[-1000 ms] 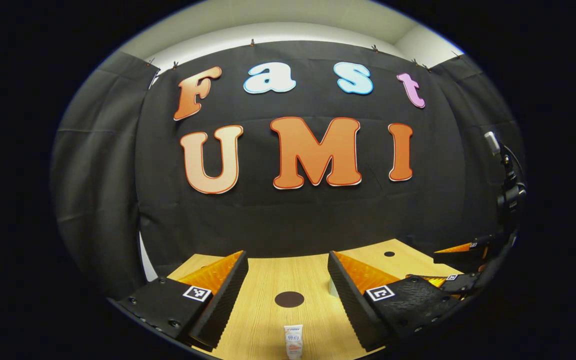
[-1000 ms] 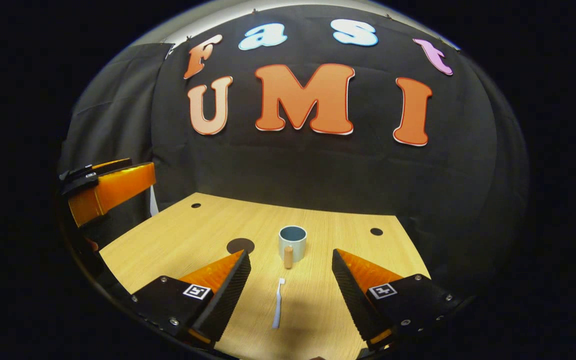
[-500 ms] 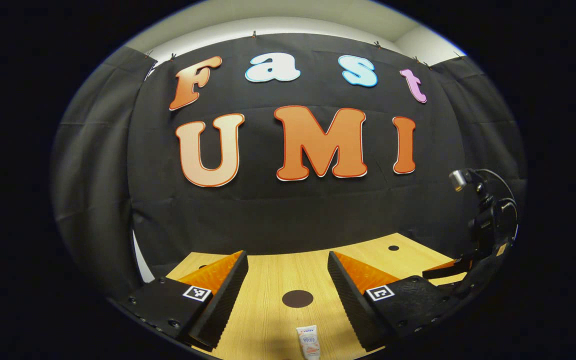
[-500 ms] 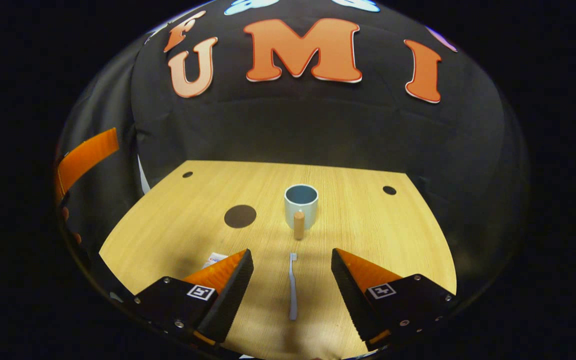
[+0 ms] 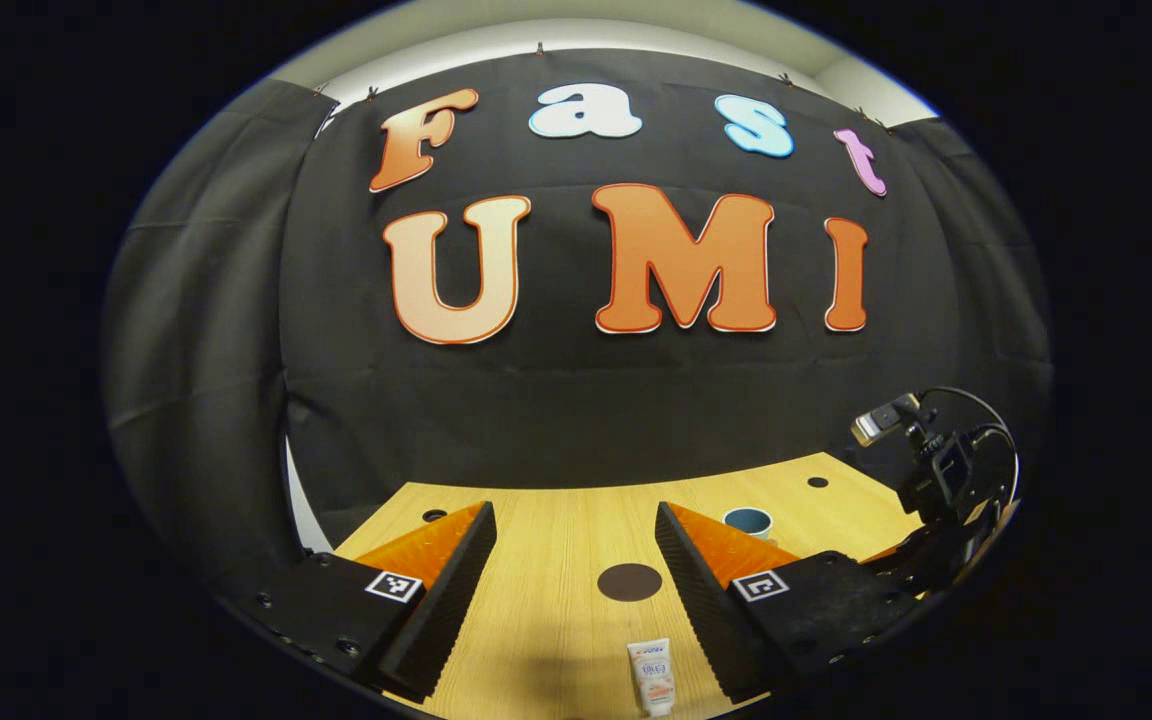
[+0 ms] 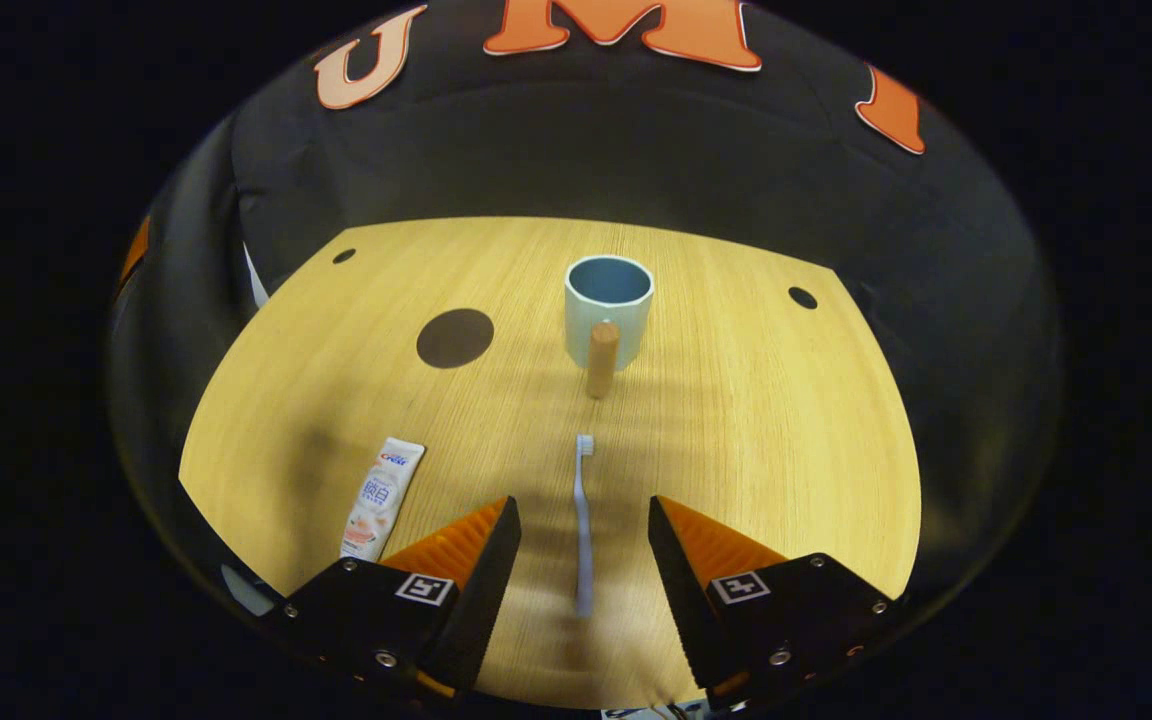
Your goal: Put the toothbrush and toothpaste on the desktop into the cup, then pick up the cup and place it on the coaster on the desktop.
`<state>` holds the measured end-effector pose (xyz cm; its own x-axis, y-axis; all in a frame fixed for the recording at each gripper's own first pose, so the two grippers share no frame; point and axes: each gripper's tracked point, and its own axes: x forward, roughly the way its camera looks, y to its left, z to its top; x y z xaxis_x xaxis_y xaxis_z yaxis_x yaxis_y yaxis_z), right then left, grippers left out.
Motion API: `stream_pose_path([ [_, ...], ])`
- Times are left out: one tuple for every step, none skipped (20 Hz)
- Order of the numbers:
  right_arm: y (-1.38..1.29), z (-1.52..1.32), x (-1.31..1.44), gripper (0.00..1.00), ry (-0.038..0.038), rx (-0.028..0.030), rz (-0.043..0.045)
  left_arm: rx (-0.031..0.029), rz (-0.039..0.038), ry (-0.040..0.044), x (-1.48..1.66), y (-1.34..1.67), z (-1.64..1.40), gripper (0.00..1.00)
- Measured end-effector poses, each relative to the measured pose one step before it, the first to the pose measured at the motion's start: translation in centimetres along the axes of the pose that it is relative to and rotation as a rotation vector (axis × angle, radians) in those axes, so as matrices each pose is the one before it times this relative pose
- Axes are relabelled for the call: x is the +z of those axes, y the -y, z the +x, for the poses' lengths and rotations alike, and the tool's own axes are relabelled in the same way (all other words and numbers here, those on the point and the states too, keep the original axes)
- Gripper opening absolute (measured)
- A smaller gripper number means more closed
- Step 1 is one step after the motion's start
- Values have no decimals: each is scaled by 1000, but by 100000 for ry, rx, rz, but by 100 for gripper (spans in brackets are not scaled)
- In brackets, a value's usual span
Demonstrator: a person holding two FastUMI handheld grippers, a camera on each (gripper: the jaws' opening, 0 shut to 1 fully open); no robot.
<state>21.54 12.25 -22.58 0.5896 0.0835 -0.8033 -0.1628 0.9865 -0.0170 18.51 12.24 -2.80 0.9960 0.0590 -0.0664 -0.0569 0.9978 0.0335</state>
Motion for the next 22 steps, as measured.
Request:
stream_pose_path([
  [-43, 547, -399, 78, -3281, 321, -377, 562, -307, -289, -78, -284, 201, 96],
  [-173, 579, -671, 75, -3966, 1002, 117, 548, -249, -334, -65, -213, 67, 97],
  [-70, 333, -500, 73, -3731, 825, 285, 550, -280, -408, -181, -146, 180, 96],
  [196, 550, -266, 72, -3206, 65, 175, 418, -346, -561, -376, -8, 342, 96],
  [98, 624, -261, 71, -2776, 8, -81, 308, -468, -635, -227, -59, 94, 96],
  [205, 684, -207, 68, -2377, -545, -386, 345, -407, -818, -300, -108, 197, 96],
  [301, 579, -109, 67, -1959, -668, -512, 318, -430, -853, -289, -30, 247, 96],
  [115, 519, -156, 64, -2033, -378, -335, 314, -332, -985, -184, -5, 196, 96],
  [23, 536, -52, 60, -2143, 458, 260, 425, -220, -923, -373, -74, 145, 97],
  [-95, 500, -239, 60, -2452, 648, 643, 595, -105, -1185, -275, -36, 155, 97],
  [-109, 473, -252, 59, -2630, 314, 199, 1177, 338, -1248, -319, -230, 190, 96],
  [51, 463, -185, 58, -1844, -222, -983, 839, 327, -898, -158, -155, 126, 96],
  [99, 520, -96, 57, -1796, -200, -864, 252, 32, -848, -353, -129, 121, 97],
  [-121, 277, -76, 52, -1710, 194, 110, 401, 176, -897, -188, -27, 164, 97],
  [-117, 316, -57, 53, -1846, 660, 469, 115, 218, -1015, -254, 31, 120, 97],
  [-121, 330, -119, 46, -1850, 598, 720, 207, 249, -826, -154, 47, 235, 97],
  [-36, 270, -15, 46, -1509, 189, 552, 55, 109, -632, -276, -1, 107, 97],
  [3, 291, -118, 39, -1619, 59, 68, -173, 114, -549, -77, 133, 98, 97],
  [14, 154, 82, 36, -1223, 431, 558, -193, 211, -327, -77, 199, 51, 97],
  [73, 138, 200, 30, -1019, 266, 874, -381, 315, -372, 83, 172, 140, 97],
  [68, 381, -223, 27, -1716, 402, 1211, -373, 288, -360, 1, 30, 113, 97],
  [-168, 193, -224, 22, -2269, 45, 1742, -327, 96, -582, -119, 139, 154, 97],
])
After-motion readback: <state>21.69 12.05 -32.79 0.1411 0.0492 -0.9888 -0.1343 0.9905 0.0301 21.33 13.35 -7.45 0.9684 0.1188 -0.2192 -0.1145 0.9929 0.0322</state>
